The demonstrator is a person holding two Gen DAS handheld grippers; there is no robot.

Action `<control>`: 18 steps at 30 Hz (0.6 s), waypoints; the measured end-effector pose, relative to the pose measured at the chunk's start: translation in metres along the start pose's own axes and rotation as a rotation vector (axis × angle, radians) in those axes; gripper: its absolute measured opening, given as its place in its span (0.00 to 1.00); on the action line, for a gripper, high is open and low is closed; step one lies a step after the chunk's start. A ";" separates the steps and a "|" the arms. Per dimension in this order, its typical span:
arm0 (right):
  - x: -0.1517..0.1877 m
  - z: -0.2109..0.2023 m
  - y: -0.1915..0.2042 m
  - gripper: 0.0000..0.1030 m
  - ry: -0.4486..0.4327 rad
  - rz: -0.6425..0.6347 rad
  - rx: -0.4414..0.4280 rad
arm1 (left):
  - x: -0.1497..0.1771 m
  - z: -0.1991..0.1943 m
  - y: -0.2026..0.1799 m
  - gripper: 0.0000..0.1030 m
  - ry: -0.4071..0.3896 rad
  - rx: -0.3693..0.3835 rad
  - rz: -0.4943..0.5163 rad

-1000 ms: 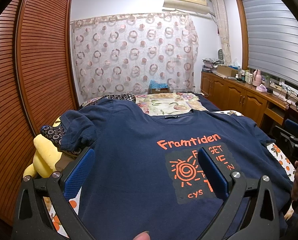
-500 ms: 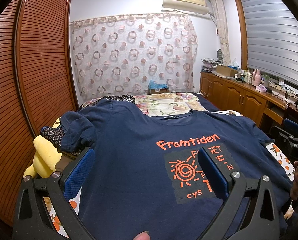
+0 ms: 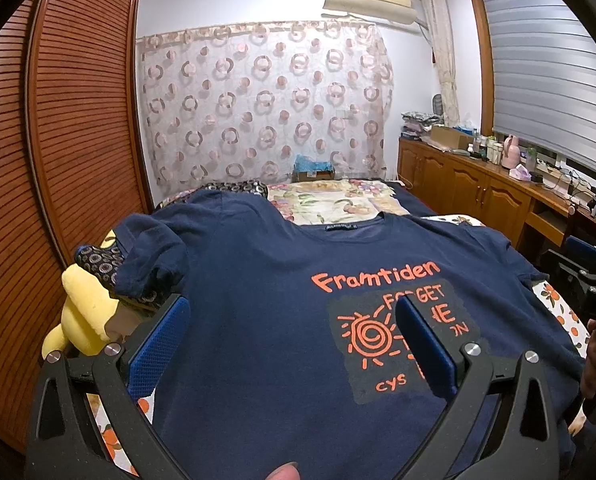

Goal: Fold small clothes
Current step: 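Grasp the navy T-shirt sleeve with the left gripper and lift it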

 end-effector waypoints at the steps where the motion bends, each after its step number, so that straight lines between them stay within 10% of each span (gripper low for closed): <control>1: 0.001 0.001 0.001 1.00 0.005 0.000 -0.007 | 0.003 0.007 0.001 1.00 0.007 0.004 0.000; 18: -0.015 0.064 0.016 1.00 0.146 -0.088 -0.164 | 0.001 0.070 0.101 1.00 0.112 -0.031 -0.033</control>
Point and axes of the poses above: each gripper's, at about its wrist camera, not at the fingertips, and z roughly the way its jaws point, y to its left, x to its underside, the point moved 10 cm from there along z, roughly the way its jaws point, and after that the axes turned 3 degrees about -x, right-handed, at the moved point
